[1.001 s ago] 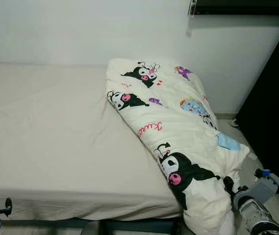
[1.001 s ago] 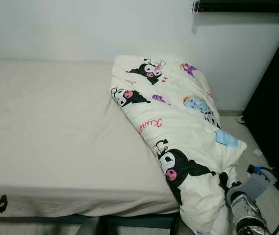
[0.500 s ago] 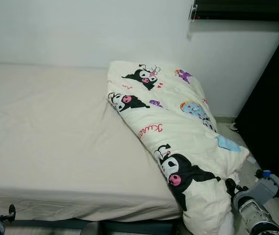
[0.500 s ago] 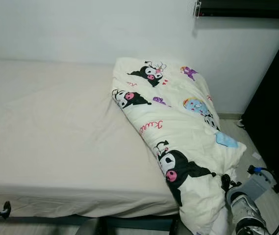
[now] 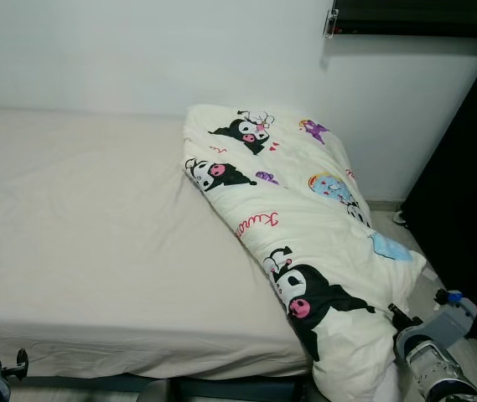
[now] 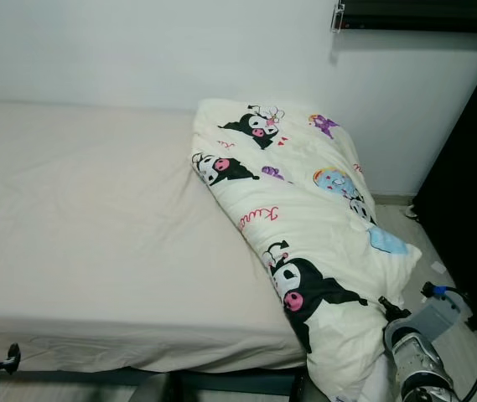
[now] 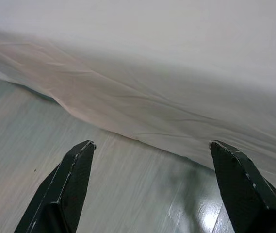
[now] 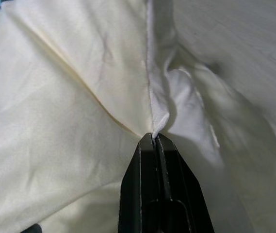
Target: Clean up the room
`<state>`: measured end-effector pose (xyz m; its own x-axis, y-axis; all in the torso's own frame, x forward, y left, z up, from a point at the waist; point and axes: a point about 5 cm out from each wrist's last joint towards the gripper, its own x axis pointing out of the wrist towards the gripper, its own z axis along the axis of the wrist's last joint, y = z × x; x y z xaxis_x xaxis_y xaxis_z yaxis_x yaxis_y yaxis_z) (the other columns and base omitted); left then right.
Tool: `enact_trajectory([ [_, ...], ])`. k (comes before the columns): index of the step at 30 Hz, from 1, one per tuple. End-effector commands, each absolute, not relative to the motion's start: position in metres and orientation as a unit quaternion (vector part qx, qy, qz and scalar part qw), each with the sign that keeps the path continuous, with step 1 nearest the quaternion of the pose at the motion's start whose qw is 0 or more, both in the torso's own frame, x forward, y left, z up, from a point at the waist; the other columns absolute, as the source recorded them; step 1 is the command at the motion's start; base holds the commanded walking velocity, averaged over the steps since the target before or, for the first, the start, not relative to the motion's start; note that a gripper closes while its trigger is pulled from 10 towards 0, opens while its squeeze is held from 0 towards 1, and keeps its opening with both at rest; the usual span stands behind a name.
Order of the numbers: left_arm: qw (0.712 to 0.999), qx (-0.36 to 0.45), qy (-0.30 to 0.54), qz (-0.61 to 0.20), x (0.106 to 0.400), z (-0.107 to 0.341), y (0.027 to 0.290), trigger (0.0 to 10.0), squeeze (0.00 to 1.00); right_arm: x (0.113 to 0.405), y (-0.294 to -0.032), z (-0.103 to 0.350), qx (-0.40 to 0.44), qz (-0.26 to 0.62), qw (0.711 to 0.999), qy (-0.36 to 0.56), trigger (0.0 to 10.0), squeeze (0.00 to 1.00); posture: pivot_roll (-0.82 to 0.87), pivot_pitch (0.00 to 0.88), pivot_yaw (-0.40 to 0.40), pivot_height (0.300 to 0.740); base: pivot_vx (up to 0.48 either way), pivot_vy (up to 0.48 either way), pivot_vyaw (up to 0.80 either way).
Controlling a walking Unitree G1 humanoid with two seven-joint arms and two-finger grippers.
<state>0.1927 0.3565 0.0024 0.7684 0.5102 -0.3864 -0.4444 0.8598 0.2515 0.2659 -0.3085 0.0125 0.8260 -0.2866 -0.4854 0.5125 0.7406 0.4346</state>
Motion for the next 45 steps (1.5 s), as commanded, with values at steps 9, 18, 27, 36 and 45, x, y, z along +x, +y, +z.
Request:
enact_trajectory([
  [9,0.94,0.062,0.234,0.239,0.195,-0.006,0.343,10.0,0.0,0.27,-0.3,0.013,0.293,-0.19,0.917,0.19,0.0,0.0,0.17,0.034,-0.045,0.575,0.0,0.0,0.0],
  [18,0.941,0.063,0.23,0.238,0.2,-0.007,0.337,10.0,0.0,0.294,-0.25,0.024,0.221,0.048,0.957,0.179,0.0,0.0,0.15,0.031,-0.053,0.575,0.0,0.0,0.0],
  [27,0.951,0.081,0.158,0.253,0.227,0.02,0.341,10.0,0.0,0.304,-0.185,0.034,0.203,0.28,0.924,0.165,0.0,0.0,0.15,0.031,-0.056,0.575,0.0,0.0,0.0],
  [36,0.958,0.105,0.079,0.257,0.253,0.052,0.34,10.0,0.0,0.281,-0.098,0.033,0.176,0.53,0.806,0.195,0.0,0.0,0.16,0.025,-0.065,0.575,0.0,0.0,0.0],
  [45,0.962,0.127,0.046,0.237,0.267,0.064,0.329,10.0,0.0,0.258,-0.034,0.038,0.162,0.656,0.709,0.203,0.0,0.0,0.16,0.02,-0.068,0.575,0.0,0.0,0.0],
])
